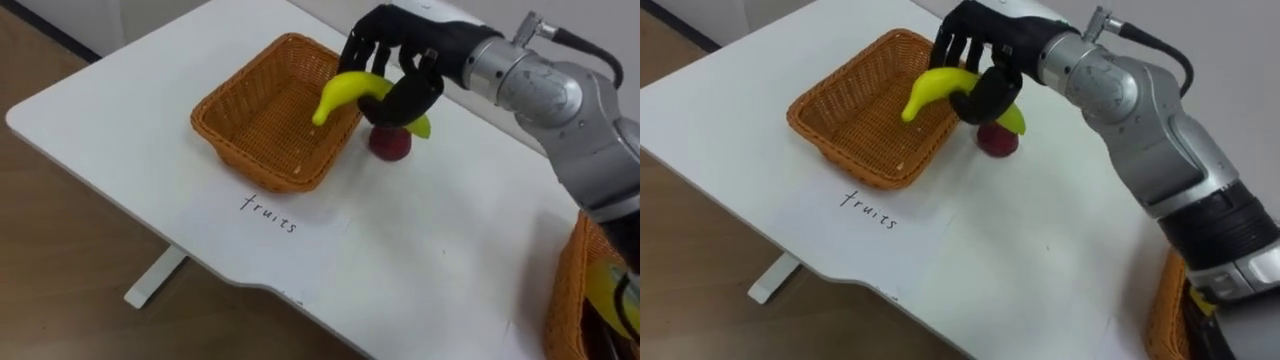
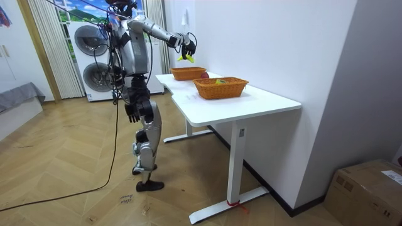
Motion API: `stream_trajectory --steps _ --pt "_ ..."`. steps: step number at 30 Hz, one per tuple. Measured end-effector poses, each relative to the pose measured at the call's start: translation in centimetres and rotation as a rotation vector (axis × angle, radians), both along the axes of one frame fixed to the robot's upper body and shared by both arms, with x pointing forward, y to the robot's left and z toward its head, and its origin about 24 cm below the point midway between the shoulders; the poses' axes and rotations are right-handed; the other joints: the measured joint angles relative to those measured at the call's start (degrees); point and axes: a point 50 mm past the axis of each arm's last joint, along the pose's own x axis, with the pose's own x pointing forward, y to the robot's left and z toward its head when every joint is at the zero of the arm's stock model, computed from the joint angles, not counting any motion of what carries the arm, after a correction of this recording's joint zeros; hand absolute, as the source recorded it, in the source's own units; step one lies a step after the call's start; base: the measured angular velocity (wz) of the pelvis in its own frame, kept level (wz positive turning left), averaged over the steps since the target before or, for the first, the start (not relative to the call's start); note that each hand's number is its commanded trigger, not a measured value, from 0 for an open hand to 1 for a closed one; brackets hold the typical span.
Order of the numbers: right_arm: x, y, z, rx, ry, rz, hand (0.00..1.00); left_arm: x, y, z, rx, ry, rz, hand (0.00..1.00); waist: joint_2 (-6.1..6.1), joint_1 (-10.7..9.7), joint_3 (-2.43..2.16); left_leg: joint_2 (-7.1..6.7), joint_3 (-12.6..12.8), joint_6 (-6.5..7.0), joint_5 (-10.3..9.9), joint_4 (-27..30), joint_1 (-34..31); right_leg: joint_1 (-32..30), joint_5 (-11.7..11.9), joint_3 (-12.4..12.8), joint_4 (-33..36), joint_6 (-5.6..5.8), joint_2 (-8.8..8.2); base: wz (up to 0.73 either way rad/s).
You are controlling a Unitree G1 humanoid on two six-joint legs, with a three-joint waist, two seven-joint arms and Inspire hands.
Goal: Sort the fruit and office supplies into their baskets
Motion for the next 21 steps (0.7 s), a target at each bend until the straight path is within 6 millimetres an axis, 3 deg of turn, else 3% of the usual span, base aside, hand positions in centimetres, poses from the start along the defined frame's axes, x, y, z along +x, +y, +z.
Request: stream_trajectory --steps 10,21 --pt "0.5 0.2 -1.0 0.016 0.043 -0.017 1.0 -1.1 0.0 -0.1 0.005 0.025 0.01 0.0 -0.13 1.6 -0.04 -0.53 -0.6 0.06 0.1 -0.1 -0.4 0.4 -0.4 -0.7 0.0 0.06 -0.06 0.03" --pt "0.3 2.1 -2.2 -0.007 0.063 0.019 1.0 -1.2 0.2 0.2 0.018 0.031 -0.016 0.0 -0.34 3.3 -0.07 -0.49 -1.1 0.11 0.1 0.0 -0.4 0.3 -0.4 -2.4 0.1 0.07 -0.16 0.02"
